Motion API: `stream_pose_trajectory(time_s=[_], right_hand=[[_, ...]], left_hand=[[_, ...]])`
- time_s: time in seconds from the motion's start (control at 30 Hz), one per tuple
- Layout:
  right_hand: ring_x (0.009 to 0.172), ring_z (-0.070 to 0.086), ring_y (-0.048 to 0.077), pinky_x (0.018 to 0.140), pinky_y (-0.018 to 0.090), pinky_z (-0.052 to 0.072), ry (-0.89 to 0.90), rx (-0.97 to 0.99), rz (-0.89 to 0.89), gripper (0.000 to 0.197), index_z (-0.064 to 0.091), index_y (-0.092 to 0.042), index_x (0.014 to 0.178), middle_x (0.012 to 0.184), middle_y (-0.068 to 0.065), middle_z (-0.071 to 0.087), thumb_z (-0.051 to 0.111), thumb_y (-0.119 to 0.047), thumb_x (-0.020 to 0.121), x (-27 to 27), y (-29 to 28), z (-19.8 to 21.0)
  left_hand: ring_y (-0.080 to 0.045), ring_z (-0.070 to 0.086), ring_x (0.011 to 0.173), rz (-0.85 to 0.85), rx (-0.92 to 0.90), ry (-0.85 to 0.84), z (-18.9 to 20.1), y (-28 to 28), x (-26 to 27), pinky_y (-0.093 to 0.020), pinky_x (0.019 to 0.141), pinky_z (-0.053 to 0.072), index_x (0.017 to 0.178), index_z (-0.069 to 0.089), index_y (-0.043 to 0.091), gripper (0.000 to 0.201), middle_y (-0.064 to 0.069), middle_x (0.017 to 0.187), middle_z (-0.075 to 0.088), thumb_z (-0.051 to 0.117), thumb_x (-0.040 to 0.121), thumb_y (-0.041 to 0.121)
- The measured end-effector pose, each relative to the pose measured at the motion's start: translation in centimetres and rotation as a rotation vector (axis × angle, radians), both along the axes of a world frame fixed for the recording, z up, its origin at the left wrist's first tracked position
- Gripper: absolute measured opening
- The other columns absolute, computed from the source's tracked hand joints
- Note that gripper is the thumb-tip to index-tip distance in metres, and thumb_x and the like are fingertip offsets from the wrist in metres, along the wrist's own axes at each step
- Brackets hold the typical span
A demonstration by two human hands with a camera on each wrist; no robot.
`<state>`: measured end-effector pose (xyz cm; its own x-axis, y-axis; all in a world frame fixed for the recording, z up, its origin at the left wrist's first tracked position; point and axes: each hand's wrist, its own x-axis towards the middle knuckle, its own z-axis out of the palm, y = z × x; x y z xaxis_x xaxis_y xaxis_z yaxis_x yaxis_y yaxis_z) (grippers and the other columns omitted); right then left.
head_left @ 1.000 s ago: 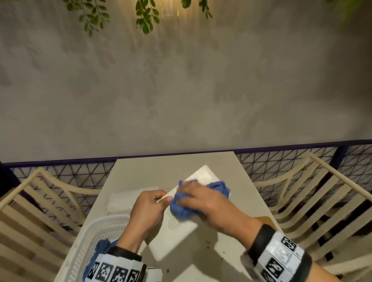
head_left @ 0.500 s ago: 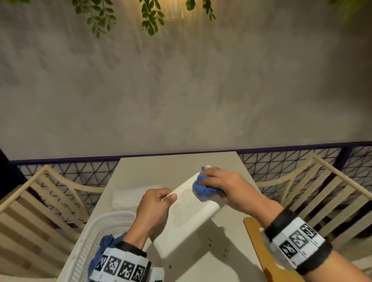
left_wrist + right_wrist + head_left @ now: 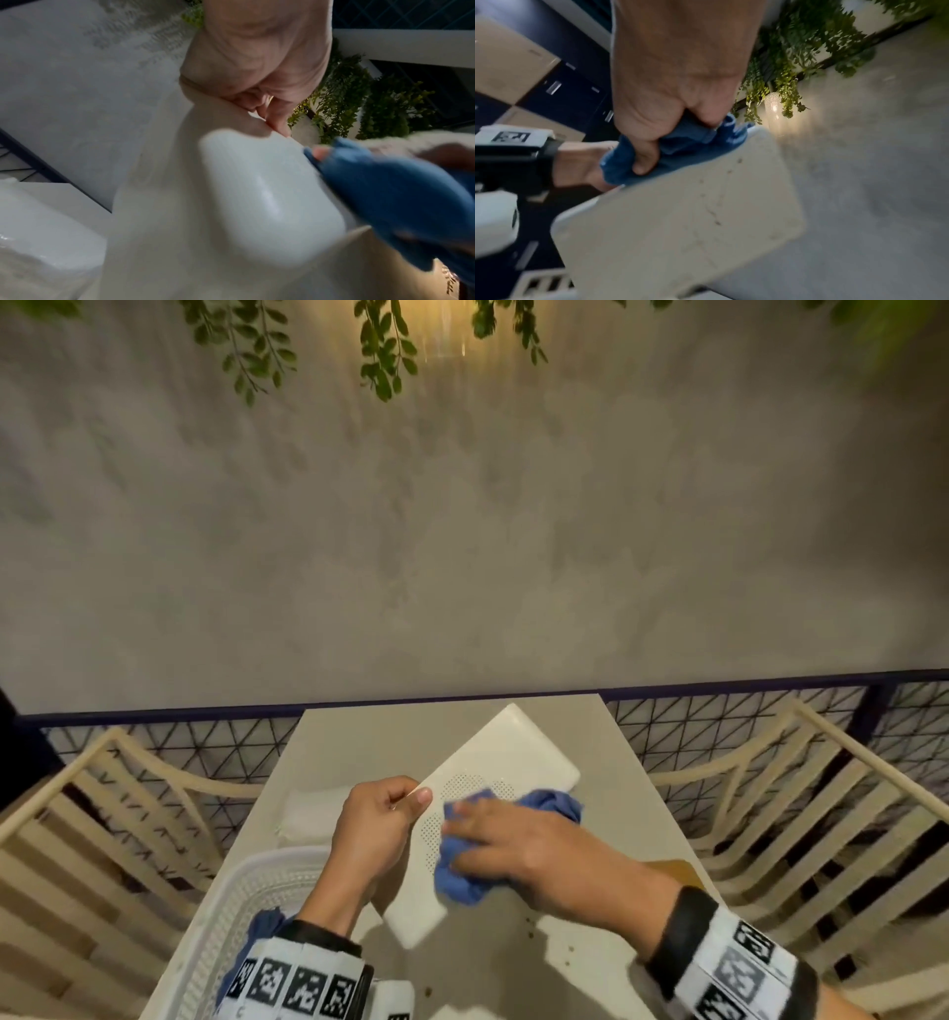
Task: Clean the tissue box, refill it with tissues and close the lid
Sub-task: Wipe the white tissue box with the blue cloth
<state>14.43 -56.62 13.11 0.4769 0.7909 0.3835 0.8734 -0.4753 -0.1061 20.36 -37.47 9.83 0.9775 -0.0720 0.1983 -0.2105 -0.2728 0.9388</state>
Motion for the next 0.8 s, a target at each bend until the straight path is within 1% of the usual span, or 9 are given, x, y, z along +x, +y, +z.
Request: stream_pose_trajectory(time_s=[0.07, 0.2, 0.33, 0.43, 0.5, 0.57, 0.63, 0.7, 0.8], right_hand=[[0.114, 0.051, 0.03, 0.093, 0.037, 0.043, -0.041, 0.008, -0.001, 0.026, 0.067, -0.007, 0.099, 0.113, 0.016, 0.065, 0.047, -0.002, 0.083, -0.4, -2.7, -0.1], [0.114, 0.052, 0.018, 0.089, 0.034, 0.049, -0.103, 0.278, -0.339, 0.028, 0.067, -0.011, 0.103, 0.115, 0.013, 0.066, 0.061, -0.004, 0.077, 2.9, -4.1, 2.5], [0.112, 0.051, 0.029, 0.092, 0.036, 0.041, -0.084, 0.067, -0.063, 0.024, 0.067, -0.006, 0.098, 0.11, 0.018, 0.063, 0.06, 0.004, 0.077, 1.6, -0.2, 1.1], [0.124, 0.047, 0.018, 0.103, 0.024, 0.036, -0.081, 0.147, -0.143, 0.033, 0.065, -0.012, 0.105, 0.122, 0.01, 0.062, 0.06, 0.004, 0.077, 1.6, -3.8, 0.9], [0.116, 0.049, -0.006, 0.098, 0.007, 0.036, 0.013, 0.45, -0.321, 0.027, 0.068, -0.013, 0.103, 0.116, -0.001, 0.062, 0.063, -0.003, 0.079, 2.4, -4.5, 2.4], [0.09, 0.055, -0.019, 0.081, 0.001, 0.041, 0.295, 0.716, -0.436, 0.022, 0.069, -0.014, 0.098, 0.1, -0.006, 0.066, 0.066, 0.0, 0.081, 3.2, -4.2, 4.5], [0.074, 0.059, -0.01, 0.07, 0.007, 0.047, 0.62, 0.814, -0.382, 0.022, 0.064, -0.02, 0.096, 0.088, -0.006, 0.065, 0.061, 0.0, 0.086, 3.5, -4.6, 6.1], [0.072, 0.06, -0.003, 0.066, 0.011, 0.049, 0.746, 0.778, -0.31, 0.02, 0.061, -0.021, 0.095, 0.084, -0.005, 0.063, 0.057, -0.002, 0.09, 2.9, -5.3, 7.0], [0.071, 0.057, -0.007, 0.066, 0.009, 0.047, 0.696, 0.678, -0.287, 0.027, 0.058, -0.024, 0.091, 0.083, -0.007, 0.06, 0.057, 0.002, 0.088, 2.2, -5.6, 6.8]], left_hand=[[-0.007, 0.042, 0.048, -0.005, 0.044, -0.036, -0.4, 0.8, 0.1, -0.029, 0.059, 0.031, 0.047, 0.06, 0.027, 0.04, 0.011, 0.041, 0.05, 0.062, 0.086, 0.017], [-0.019, 0.046, 0.059, -0.013, 0.115, -0.04, -0.8, 0.1, -0.4, -0.033, 0.064, 0.035, 0.06, 0.062, 0.019, 0.025, 0.004, 0.055, 0.054, 0.059, 0.076, 0.038], [-0.017, 0.039, 0.056, -0.002, -0.006, -0.067, 0.0, -0.5, -0.4, -0.031, 0.061, 0.032, 0.058, 0.06, 0.016, 0.024, 0.005, 0.051, 0.049, 0.056, 0.071, 0.036], [-0.017, 0.048, 0.057, -0.046, 0.033, -0.101, -0.1, 0.4, -0.5, -0.031, 0.061, 0.037, 0.057, 0.063, 0.026, 0.021, 0.006, 0.052, 0.058, 0.056, 0.073, 0.038], [-0.017, 0.053, 0.06, -0.095, 0.047, -0.099, -0.3, 0.3, -1.0, -0.031, 0.063, 0.039, 0.06, 0.064, 0.023, 0.025, -0.001, 0.058, 0.062, 0.057, 0.073, 0.043], [-0.011, 0.05, 0.058, -0.15, -0.048, -0.091, -0.1, 0.2, -1.6, -0.026, 0.059, 0.038, 0.06, 0.065, 0.018, 0.033, 0.001, 0.056, 0.06, 0.06, 0.067, 0.049], [-0.006, 0.05, 0.055, -0.174, -0.2, -0.093, 0.4, 0.4, -2.2, -0.018, 0.054, 0.038, 0.059, 0.068, 0.016, 0.028, 0.003, 0.054, 0.06, 0.064, 0.065, 0.043], [-0.005, 0.053, 0.054, -0.208, -0.297, -0.088, 0.3, 0.7, -2.2, -0.014, 0.053, 0.04, 0.06, 0.07, 0.016, 0.019, 0.003, 0.054, 0.062, 0.068, 0.067, 0.033], [-0.007, 0.048, 0.055, -0.261, -0.288, -0.069, -0.6, 0.8, -1.8, -0.013, 0.052, 0.037, 0.058, 0.068, 0.014, 0.05, 0.006, 0.053, 0.056, 0.074, 0.054, 0.063]])
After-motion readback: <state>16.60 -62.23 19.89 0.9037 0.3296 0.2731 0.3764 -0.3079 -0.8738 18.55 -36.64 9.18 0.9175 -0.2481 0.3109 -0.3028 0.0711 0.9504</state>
